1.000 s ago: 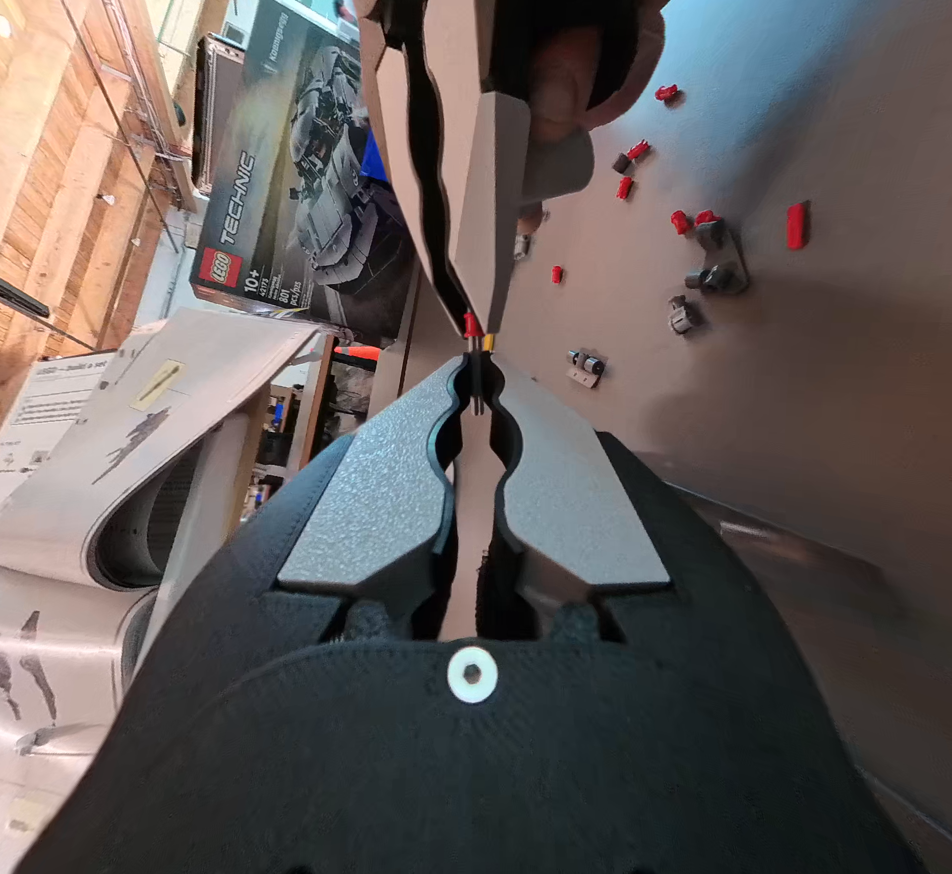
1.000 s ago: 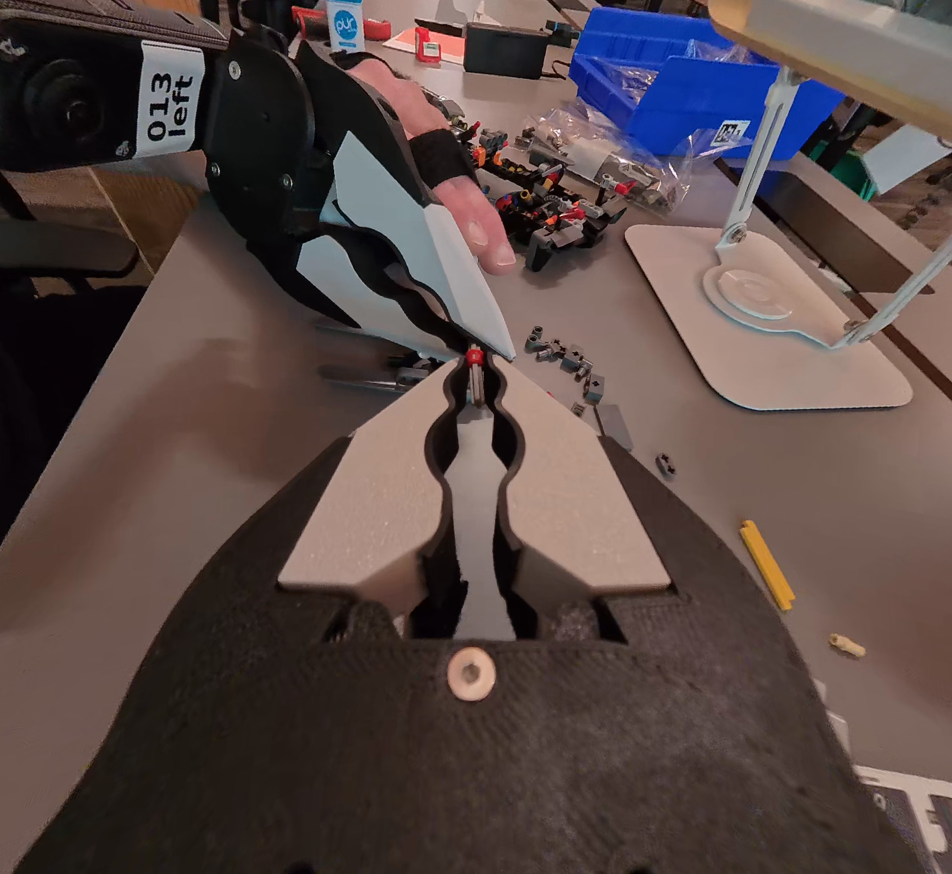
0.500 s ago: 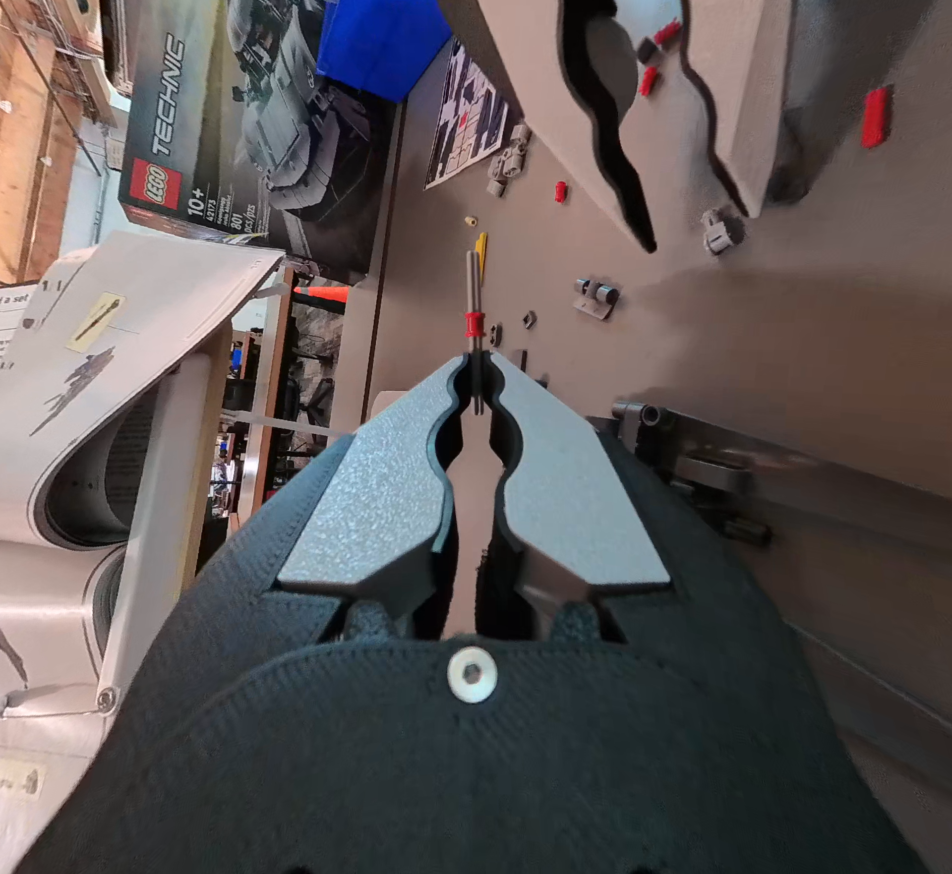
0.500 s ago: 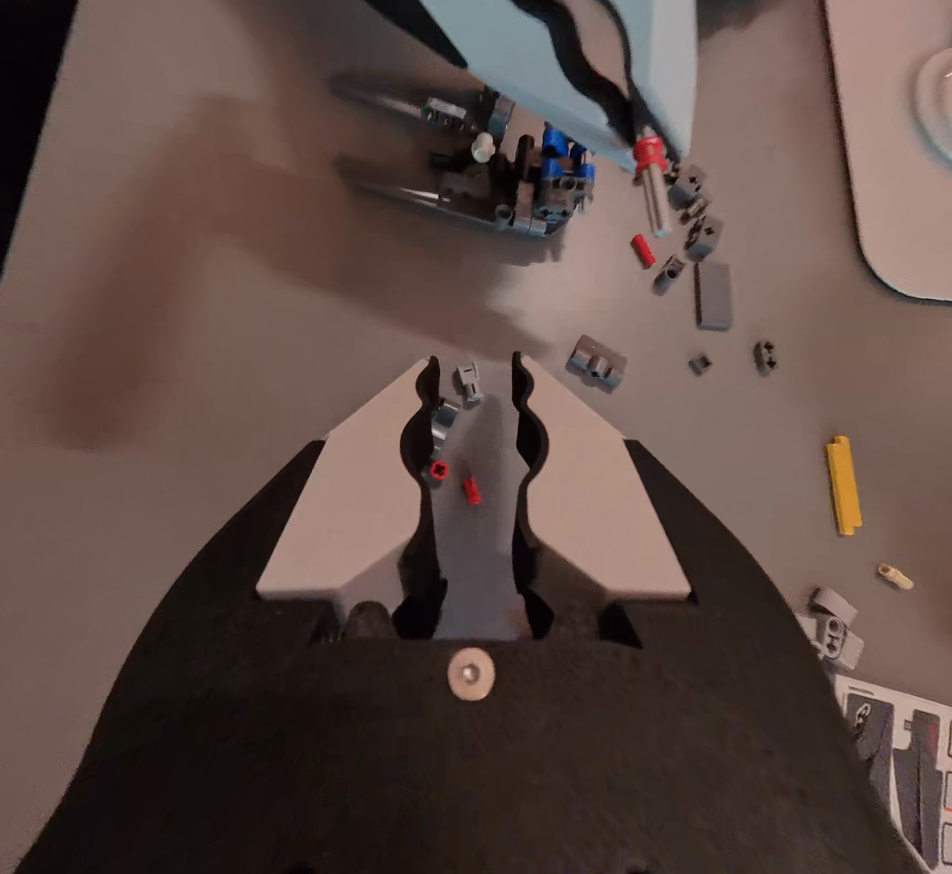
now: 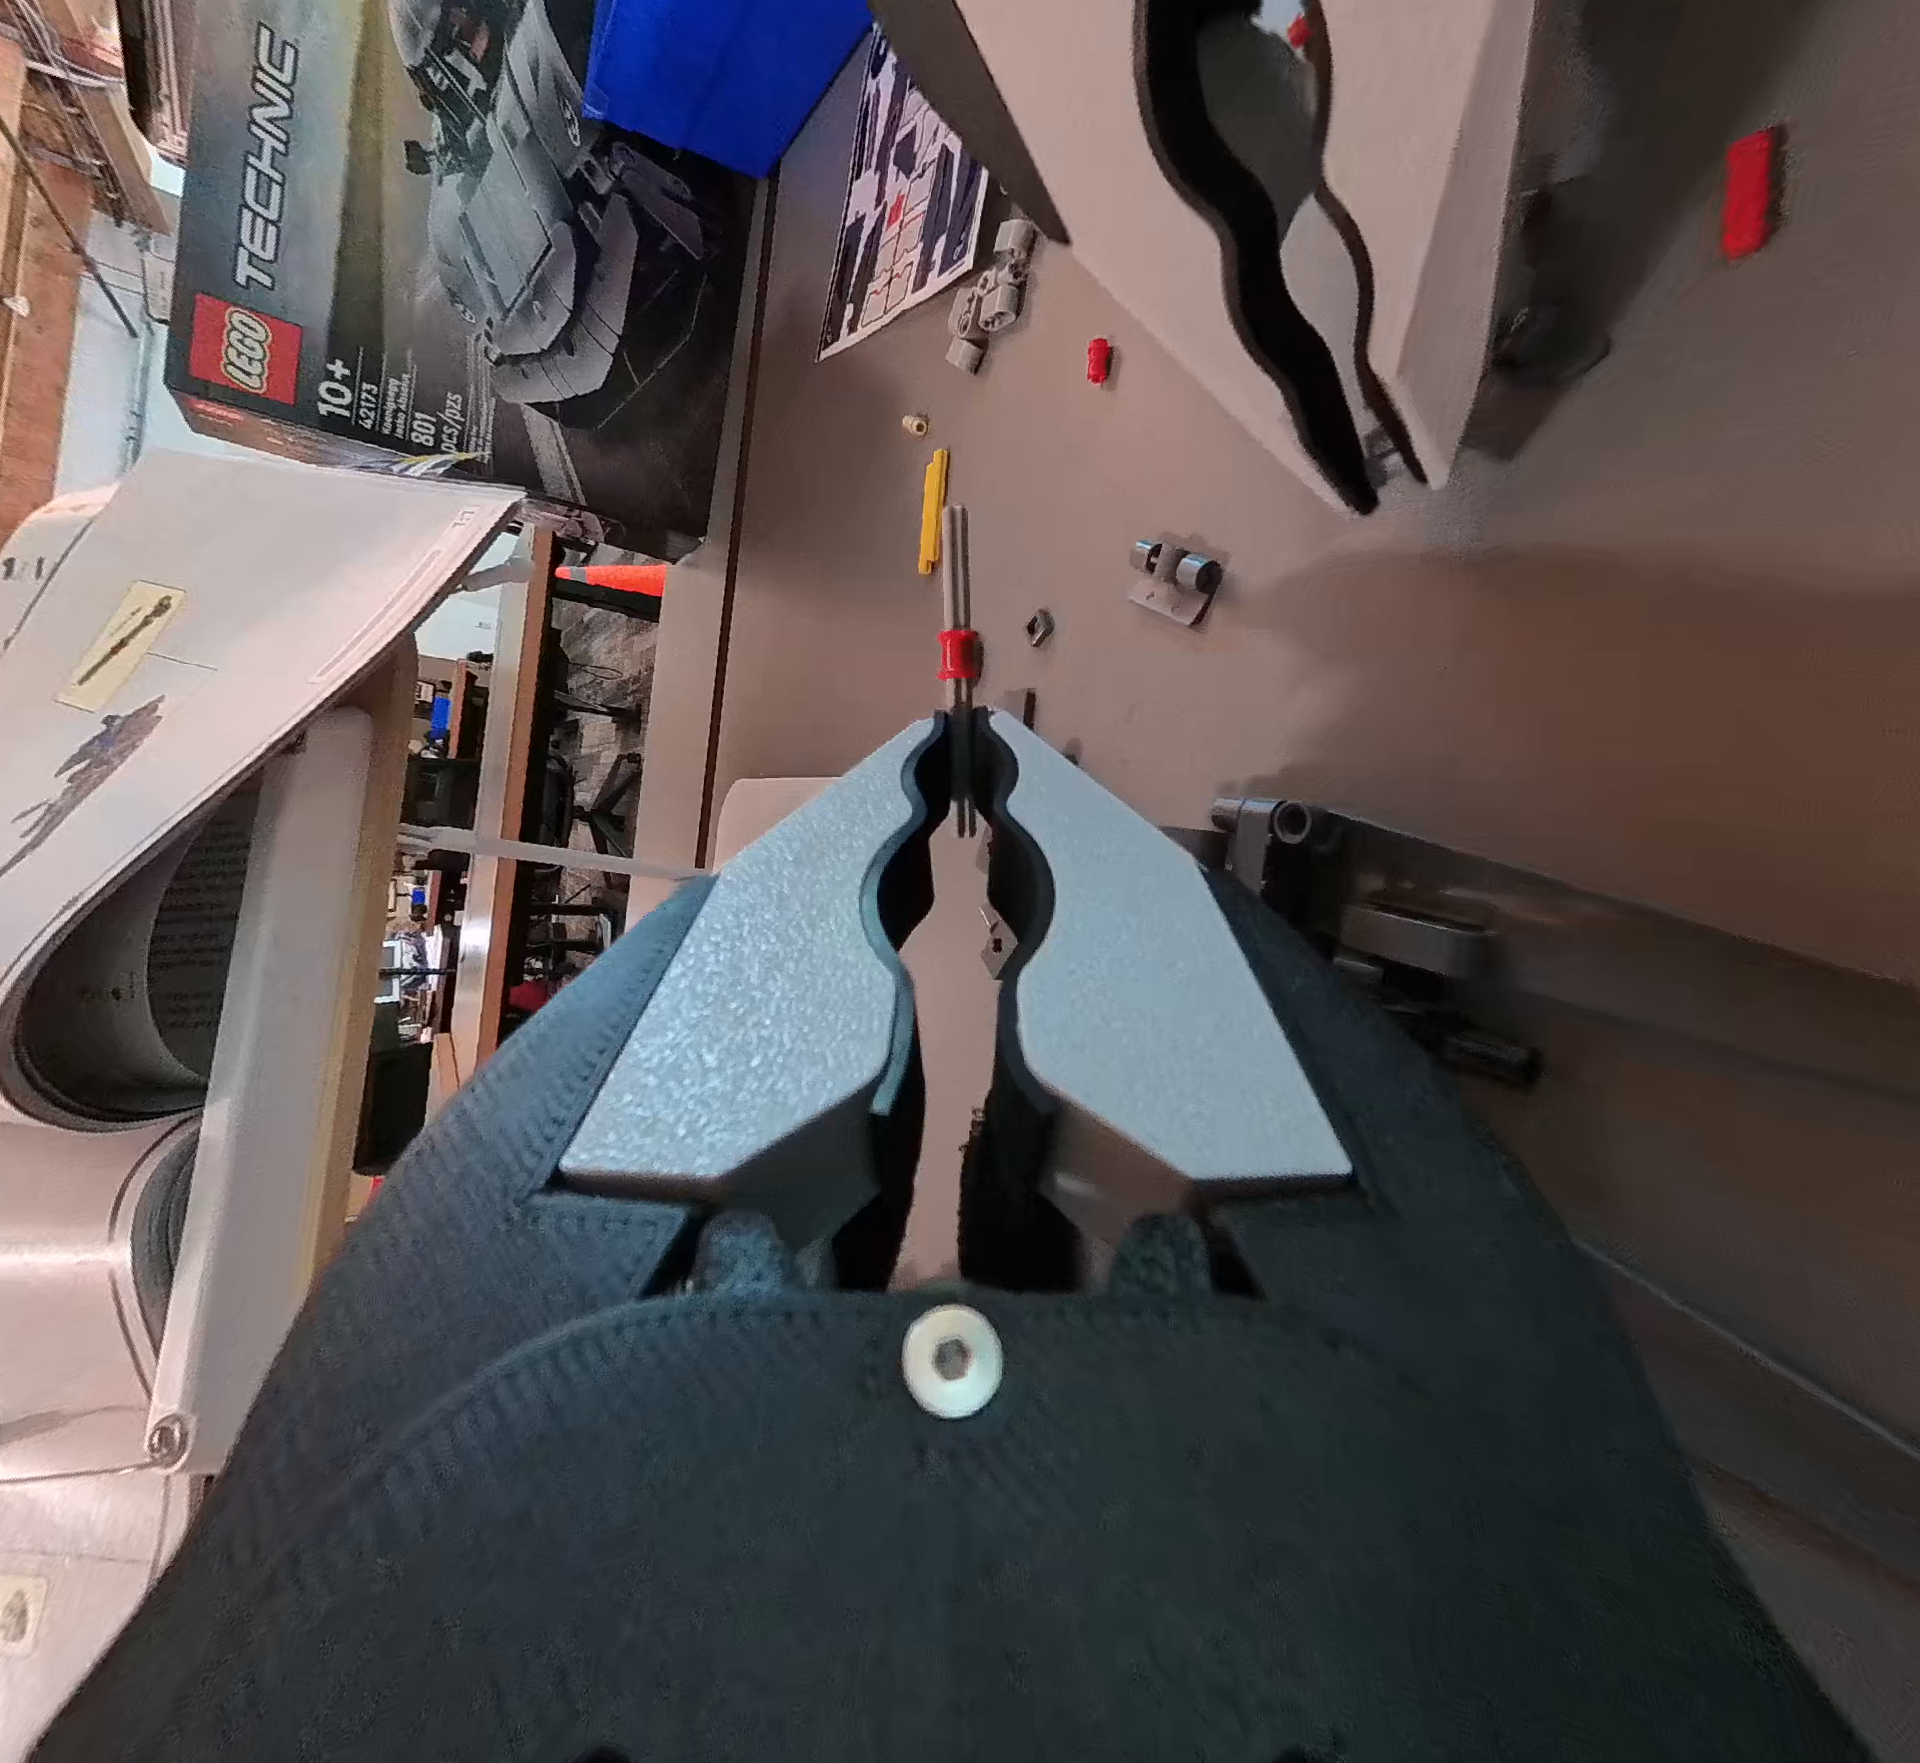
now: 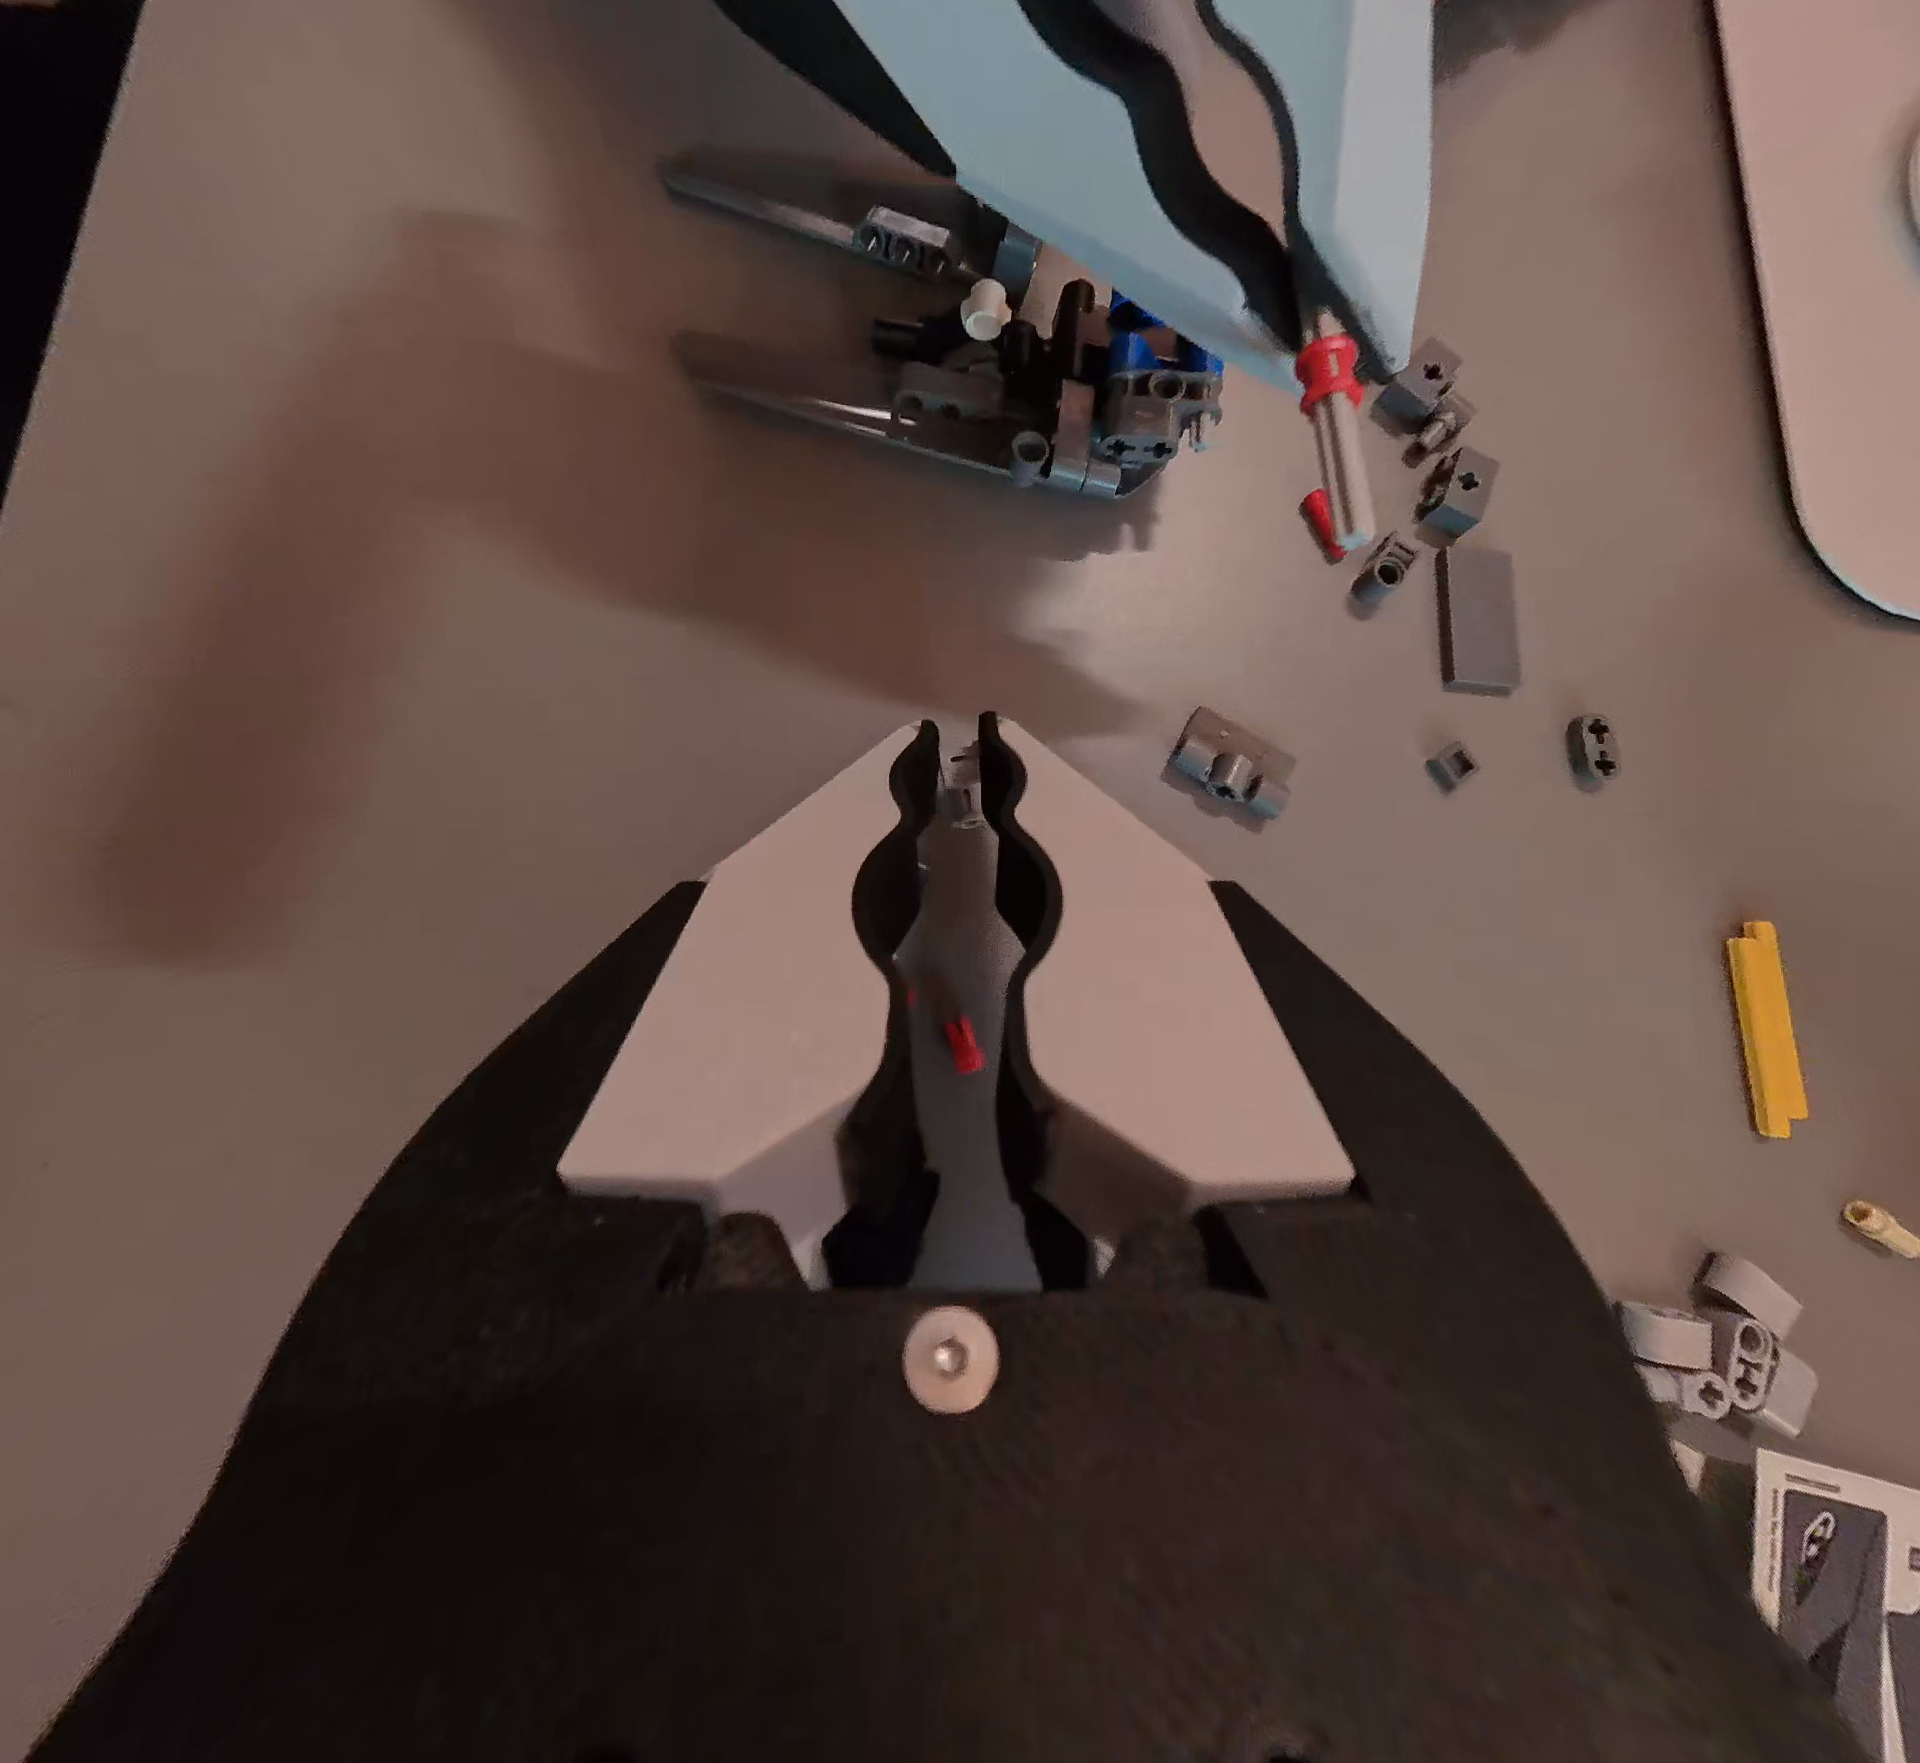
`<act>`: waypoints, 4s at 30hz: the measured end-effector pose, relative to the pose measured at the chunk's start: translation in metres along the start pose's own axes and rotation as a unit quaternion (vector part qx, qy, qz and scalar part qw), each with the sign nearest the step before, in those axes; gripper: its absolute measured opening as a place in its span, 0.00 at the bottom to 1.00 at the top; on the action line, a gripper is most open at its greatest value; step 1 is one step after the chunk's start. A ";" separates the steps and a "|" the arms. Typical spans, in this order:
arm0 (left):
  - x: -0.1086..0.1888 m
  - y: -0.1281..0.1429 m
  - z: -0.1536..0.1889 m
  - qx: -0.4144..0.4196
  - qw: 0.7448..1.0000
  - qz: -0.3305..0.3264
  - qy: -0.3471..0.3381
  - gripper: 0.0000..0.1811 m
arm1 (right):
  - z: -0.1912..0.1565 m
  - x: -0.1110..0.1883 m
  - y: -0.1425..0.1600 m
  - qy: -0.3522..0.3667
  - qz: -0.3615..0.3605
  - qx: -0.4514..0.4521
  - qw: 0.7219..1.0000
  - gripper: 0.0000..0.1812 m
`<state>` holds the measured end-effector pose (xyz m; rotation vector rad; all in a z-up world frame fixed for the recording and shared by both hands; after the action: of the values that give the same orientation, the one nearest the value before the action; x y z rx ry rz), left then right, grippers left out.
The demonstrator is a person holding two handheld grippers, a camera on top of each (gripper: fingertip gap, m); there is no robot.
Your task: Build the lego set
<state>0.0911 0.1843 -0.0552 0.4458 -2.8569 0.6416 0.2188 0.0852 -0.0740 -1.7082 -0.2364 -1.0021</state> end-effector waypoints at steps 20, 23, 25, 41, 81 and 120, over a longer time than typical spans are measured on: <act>0.002 -0.011 0.010 -0.028 0.999 0.016 0.040 0.00 | -0.081 0.022 0.000 -0.068 -0.081 0.047 0.993 0.03; 0.003 -0.013 0.012 -0.033 0.998 0.019 0.044 0.00 | -0.090 0.012 0.008 -0.083 -0.096 0.047 0.991 0.03; 0.003 -0.013 0.013 -0.034 0.998 0.018 0.046 0.00 | -0.093 0.007 0.010 -0.075 -0.104 0.046 0.991 0.04; 0.006 -0.016 0.014 -0.034 0.998 0.021 0.050 0.00 | -0.137 0.025 0.019 0.026 -0.007 -0.111 0.993 0.07; 0.011 -0.018 0.017 -0.045 0.997 0.026 0.058 0.00 | -0.115 0.004 0.026 0.137 0.047 -0.206 0.968 0.14; 0.031 -0.056 0.059 -0.109 0.983 0.110 0.099 0.00 | -0.099 0.024 0.030 0.144 0.142 -0.152 0.968 0.03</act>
<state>0.0741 0.1026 -0.0784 0.0307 -2.7615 0.3740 0.2020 -0.0197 -0.0725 -1.7790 0.3592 -1.0928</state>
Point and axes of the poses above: each gripper's, where its closed fingertips meet, x back along the fingers, y out of its underside, z = x × y across the jaws, the point moved 10 cm from there along x, back along the fingers, and after that the axes turned 12 degrees about -y, right-handed, at the moved point
